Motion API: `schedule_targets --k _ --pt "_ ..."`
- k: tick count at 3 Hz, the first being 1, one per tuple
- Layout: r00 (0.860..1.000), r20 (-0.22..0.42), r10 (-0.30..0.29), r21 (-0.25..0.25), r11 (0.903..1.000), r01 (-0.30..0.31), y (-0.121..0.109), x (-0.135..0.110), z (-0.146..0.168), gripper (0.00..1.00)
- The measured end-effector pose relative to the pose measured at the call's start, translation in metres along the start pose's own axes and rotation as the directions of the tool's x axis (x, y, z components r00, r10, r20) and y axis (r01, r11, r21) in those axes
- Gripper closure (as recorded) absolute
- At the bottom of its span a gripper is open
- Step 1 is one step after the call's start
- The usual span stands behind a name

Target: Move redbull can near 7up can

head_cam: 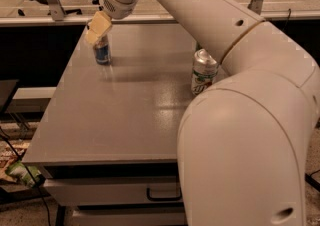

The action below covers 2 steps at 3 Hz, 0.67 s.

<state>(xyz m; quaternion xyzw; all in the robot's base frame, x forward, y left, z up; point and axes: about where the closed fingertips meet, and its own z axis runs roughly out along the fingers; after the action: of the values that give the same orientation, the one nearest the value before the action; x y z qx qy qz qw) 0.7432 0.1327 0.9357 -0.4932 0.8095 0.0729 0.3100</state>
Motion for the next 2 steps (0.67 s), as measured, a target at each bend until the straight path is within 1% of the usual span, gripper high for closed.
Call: schedule_targets --k 1,2 --pt "1.0 0.006 -0.012 -0.024 0.9996 0.012 0.0112 -0.0091 0.0114 0.0" --pt "1.0 0.014 -0.018 -0.051 0.9985 0.018 0.0176 -0.0155 0.0187 0.0"
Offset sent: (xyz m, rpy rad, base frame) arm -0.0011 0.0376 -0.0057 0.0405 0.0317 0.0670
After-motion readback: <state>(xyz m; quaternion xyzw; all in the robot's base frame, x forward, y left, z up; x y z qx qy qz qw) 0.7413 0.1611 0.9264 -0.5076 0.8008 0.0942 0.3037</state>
